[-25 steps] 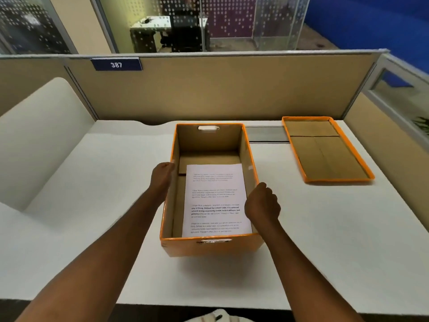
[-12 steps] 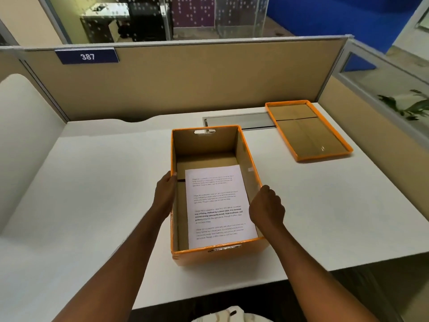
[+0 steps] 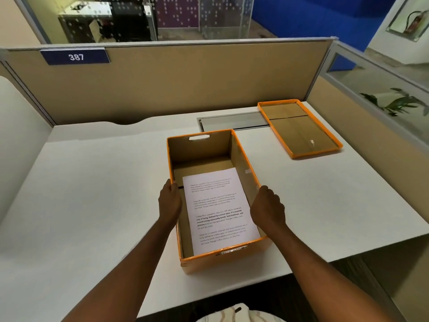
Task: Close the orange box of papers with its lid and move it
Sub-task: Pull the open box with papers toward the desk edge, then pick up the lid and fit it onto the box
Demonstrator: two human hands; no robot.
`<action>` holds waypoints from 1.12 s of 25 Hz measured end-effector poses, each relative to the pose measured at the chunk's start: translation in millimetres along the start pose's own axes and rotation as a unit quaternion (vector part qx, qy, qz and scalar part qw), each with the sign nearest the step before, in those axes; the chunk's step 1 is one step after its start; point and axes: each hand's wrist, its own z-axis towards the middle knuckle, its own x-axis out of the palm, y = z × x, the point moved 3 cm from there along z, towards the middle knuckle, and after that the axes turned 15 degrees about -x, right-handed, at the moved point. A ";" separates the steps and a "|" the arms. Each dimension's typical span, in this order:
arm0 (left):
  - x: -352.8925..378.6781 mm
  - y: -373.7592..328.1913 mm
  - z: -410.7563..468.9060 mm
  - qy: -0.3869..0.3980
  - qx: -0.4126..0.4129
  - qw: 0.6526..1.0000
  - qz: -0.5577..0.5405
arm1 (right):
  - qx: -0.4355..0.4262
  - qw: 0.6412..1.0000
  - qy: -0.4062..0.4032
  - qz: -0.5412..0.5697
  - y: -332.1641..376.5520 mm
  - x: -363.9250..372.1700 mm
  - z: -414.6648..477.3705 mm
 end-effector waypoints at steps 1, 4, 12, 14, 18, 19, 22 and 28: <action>-0.1 -0.7 -1.9 -0.006 -0.007 1.000 0.004 | -0.003 1.000 0.001 0.002 0.6 -1.1 -0.2; -1.6 -1.7 -5.3 -0.037 -0.034 0.998 0.044 | -0.002 1.000 0.006 0.019 0.5 -2.5 -0.3; 4.5 -21.5 -19.4 -0.162 0.098 0.923 0.334 | 0.016 0.979 0.041 0.199 -16.2 6.7 14.1; 22.1 -38.8 -36.6 -0.165 0.164 0.900 0.369 | 0.036 0.947 0.037 0.318 -22.4 6.6 17.7; 83.1 -82.9 -75.0 -0.055 0.222 0.921 0.315 | 0.051 0.915 0.007 0.400 -56.9 0.2 26.8; 99.5 -93.4 -80.7 -0.036 0.230 0.926 0.297 | 0.050 0.919 -0.002 0.392 -71.7 -1.8 34.5; 154.4 -125.6 -91.2 0.025 0.239 0.933 0.266 | 0.070 0.930 -0.019 0.360 -127.6 -2.5 70.9; 278.3 -161.6 -78.3 0.141 0.176 0.929 0.292 | 0.065 0.963 -0.022 0.261 -220.6 -3.6 144.8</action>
